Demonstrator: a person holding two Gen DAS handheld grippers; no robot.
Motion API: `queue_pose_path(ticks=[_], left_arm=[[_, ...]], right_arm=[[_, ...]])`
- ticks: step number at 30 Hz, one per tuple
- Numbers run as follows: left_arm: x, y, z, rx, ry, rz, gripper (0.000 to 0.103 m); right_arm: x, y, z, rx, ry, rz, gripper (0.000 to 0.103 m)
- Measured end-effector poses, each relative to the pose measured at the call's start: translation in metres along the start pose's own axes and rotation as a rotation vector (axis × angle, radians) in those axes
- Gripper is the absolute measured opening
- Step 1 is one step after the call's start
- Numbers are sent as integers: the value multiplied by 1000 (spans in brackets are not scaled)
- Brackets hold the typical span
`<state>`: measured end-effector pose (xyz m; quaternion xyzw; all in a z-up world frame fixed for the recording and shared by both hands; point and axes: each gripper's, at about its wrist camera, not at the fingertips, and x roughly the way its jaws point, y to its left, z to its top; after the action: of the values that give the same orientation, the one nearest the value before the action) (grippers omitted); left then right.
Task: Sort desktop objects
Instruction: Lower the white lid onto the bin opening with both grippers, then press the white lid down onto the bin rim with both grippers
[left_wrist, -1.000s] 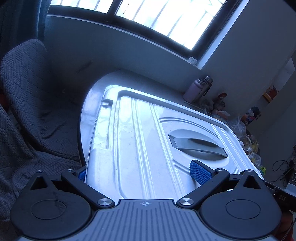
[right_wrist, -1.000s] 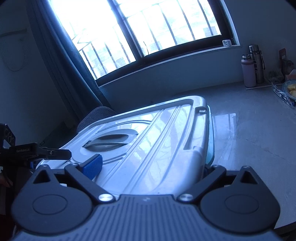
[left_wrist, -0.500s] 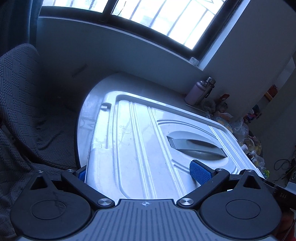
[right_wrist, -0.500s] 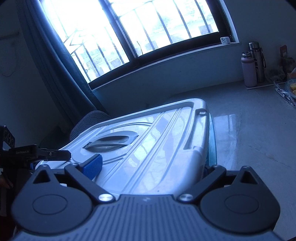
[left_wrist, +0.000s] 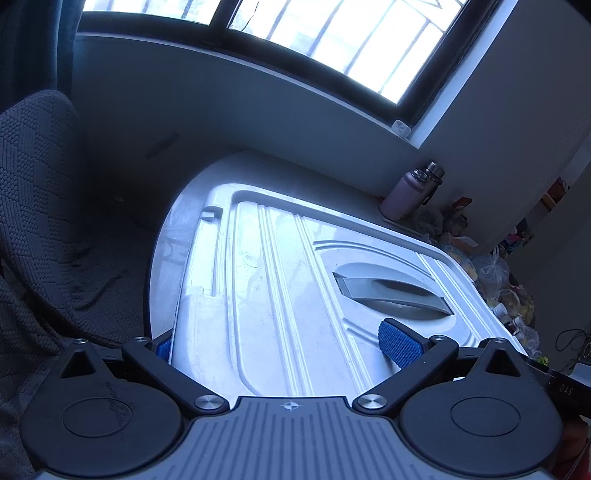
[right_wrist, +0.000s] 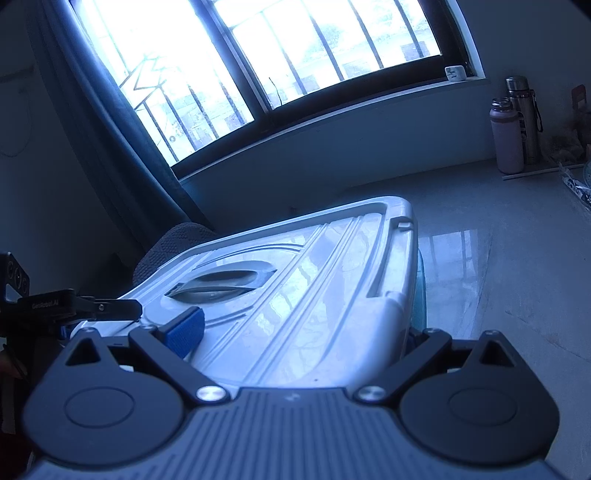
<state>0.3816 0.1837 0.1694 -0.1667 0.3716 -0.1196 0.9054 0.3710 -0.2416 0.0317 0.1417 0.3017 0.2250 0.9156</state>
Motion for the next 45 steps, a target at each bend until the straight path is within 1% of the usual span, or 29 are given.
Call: queue_pose_path(ticks=[5,16,17,19,20,21,23,24,26,29,34,37,45], left_arm=[[10,3,-1,-10,10,-2,103],[14,3,-4,-20,16,5,103],[14,4,-5,-26,23,5,103],[17,7,-6,-38,60,3,103],[19,8,-7,-37,82,10,103],[19,9,-8,-25,96,28,103],[14,14,-11,-22,88,45,103],[12,18,-12,-32,84,46,103],[8,23,-11,-48,78,51,103],[3,25,-7,-33,62,69,103],[10,24,-2,-13,72,93,103],[13,24,-3,-16,90,106,103],[19,17,4,0,154,180,103]], right_arm=[[6,-4,2,2,15,-7,99],[10,-6,4,10,23,2,99],[11,-7,4,18,28,4,99],[14,-10,5,44,69,-2,101],[16,-12,5,59,104,-22,103],[16,-12,5,50,126,-69,103],[12,-11,1,-9,126,-170,103],[9,-13,0,-15,126,-196,103],[2,-19,2,18,113,-195,103],[-6,-22,7,49,82,-184,103],[-1,-12,9,-16,91,-201,103],[5,-8,10,-46,99,-226,103],[10,-8,27,-75,134,-242,103]])
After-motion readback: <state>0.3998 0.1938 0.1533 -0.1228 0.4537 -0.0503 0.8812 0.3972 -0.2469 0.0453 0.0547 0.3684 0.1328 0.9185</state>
